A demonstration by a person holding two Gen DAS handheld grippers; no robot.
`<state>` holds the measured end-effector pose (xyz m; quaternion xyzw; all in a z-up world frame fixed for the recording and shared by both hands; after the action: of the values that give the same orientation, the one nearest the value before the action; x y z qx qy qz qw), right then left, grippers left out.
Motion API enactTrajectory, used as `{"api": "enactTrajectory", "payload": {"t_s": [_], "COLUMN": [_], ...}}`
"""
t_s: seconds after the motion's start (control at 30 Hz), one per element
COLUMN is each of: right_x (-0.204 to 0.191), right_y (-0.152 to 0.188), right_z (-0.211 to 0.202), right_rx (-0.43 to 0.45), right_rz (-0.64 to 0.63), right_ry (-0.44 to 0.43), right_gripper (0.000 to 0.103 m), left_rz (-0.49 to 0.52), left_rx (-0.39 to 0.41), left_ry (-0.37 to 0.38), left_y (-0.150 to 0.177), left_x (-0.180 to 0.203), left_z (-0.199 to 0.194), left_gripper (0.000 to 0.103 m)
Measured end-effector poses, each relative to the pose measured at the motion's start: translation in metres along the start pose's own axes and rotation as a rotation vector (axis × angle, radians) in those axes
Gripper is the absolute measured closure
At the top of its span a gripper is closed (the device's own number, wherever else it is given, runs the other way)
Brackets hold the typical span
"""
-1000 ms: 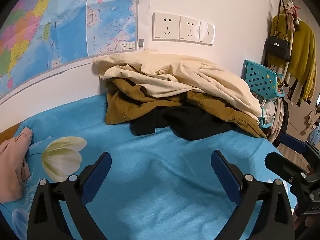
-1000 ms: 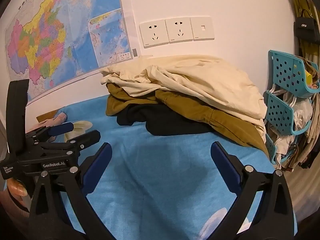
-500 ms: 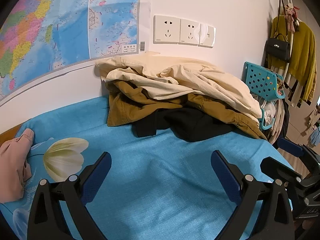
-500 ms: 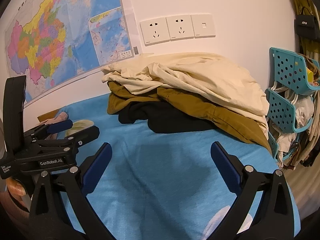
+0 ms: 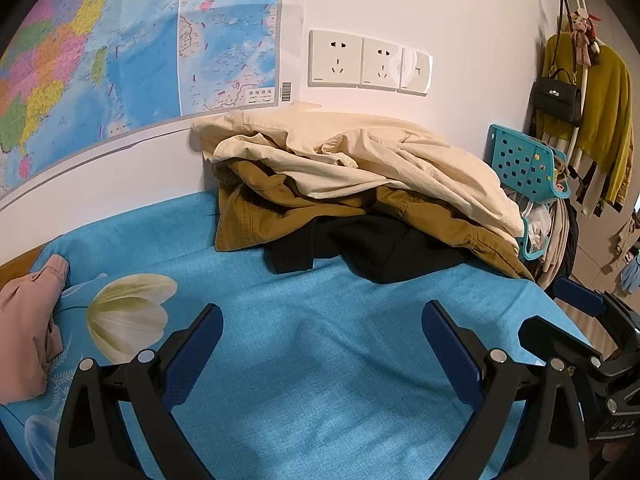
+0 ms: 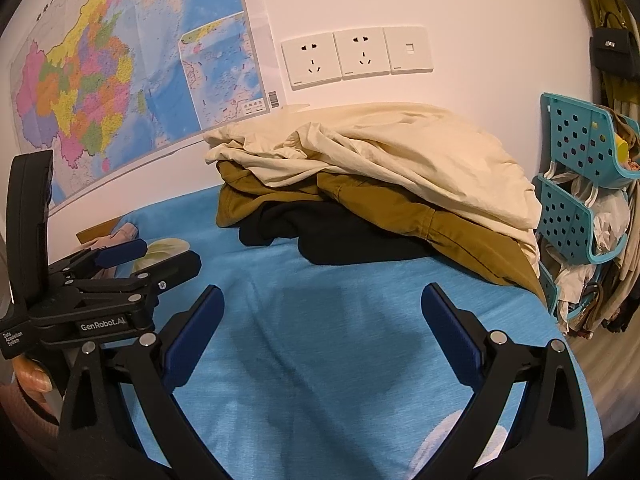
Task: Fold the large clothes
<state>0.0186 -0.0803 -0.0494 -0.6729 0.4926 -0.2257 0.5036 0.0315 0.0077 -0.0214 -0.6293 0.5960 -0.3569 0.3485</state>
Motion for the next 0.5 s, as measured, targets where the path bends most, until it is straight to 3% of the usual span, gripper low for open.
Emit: {"api": "enactTrajectory", "payload": {"t_s": [0.5], "right_x": [-0.0018], "right_y": [0.0005], "right_z": [0.0002], "right_rx": [-0.003], "right_rz": [0.003], "right_ry": [-0.006], "right_gripper": [0.006], "left_rz": [-0.001], "left_rx": [-0.003], "left_ry": [0.004], "left_y": [-0.0002], "left_x": [0.0003], "left_z": [-0.0002], "left_gripper": [0.007]}}
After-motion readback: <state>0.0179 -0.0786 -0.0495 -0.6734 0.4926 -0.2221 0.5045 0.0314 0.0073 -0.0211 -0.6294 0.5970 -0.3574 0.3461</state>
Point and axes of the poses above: each gripper's, at about its wrist camera, not at the fingertips, and z roughly the way its jaws point, x to its right, y to its underside, the point moved 5 cm from there along z, roughly the way its jaws point, and after that the axes turned 7 degrees about x, right-handed, at the moved point
